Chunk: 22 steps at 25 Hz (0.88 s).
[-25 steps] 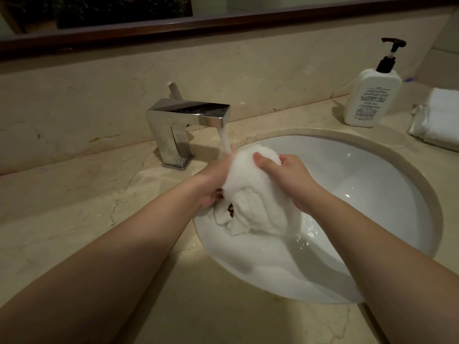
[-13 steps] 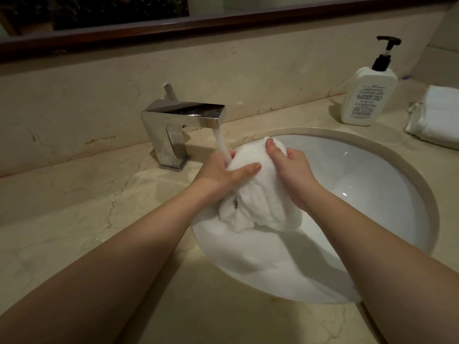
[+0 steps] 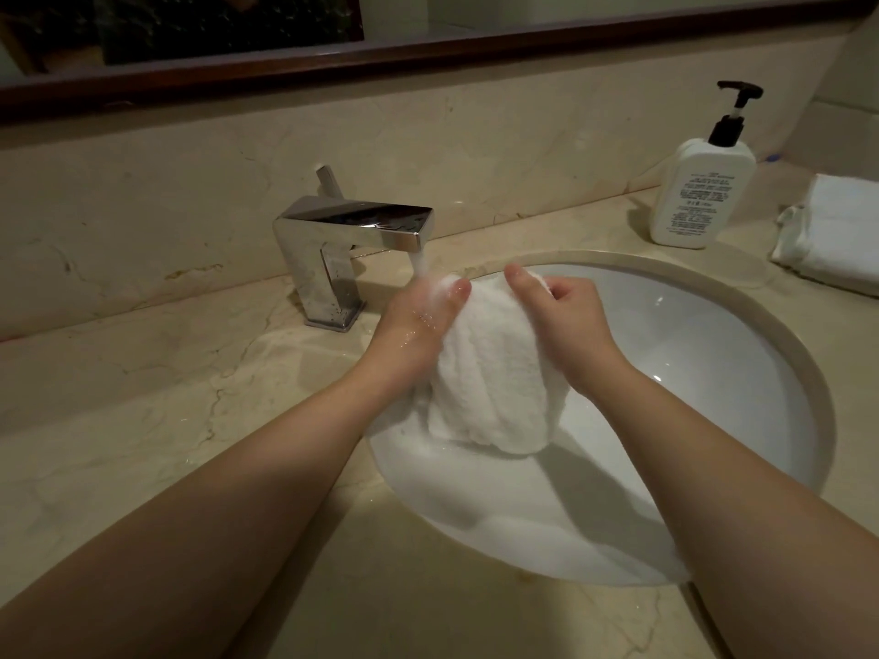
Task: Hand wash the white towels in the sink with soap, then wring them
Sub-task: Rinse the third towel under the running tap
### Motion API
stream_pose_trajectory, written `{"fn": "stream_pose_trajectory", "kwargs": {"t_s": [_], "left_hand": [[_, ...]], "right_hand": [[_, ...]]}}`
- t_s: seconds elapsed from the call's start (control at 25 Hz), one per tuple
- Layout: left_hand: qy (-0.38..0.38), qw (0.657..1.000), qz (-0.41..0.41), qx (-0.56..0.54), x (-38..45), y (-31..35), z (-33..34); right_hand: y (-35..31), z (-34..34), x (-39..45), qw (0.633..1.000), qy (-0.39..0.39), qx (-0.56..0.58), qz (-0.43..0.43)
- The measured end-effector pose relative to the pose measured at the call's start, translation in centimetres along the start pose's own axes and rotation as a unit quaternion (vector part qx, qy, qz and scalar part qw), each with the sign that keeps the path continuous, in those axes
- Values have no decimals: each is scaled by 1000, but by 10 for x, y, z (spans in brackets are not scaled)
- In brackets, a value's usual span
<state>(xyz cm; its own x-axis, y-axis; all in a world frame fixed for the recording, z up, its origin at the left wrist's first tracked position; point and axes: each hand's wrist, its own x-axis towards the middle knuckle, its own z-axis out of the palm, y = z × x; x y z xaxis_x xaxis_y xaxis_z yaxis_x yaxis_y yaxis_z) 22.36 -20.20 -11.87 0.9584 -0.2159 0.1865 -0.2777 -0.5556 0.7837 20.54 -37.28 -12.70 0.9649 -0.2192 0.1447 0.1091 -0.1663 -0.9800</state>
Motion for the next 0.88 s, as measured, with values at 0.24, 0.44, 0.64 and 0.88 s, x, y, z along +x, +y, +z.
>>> {"fn": "stream_pose_trajectory", "kwargs": {"t_s": [0.24,0.44,0.64,0.88], "left_hand": [[91,955,-203,-194,12,1,0],[113,894,-300,-313,12,-11,3],[12,850,-283,-444,1,-5,12],[89,922,-298,-231,1,4,8]], "right_hand": [[-3,13,-11,987,-121,51,92],[1,37,-20,992,-101,40,65],[5,40,-11,990,-9,98,102],[4,67,-13,995,10,18,100]]}}
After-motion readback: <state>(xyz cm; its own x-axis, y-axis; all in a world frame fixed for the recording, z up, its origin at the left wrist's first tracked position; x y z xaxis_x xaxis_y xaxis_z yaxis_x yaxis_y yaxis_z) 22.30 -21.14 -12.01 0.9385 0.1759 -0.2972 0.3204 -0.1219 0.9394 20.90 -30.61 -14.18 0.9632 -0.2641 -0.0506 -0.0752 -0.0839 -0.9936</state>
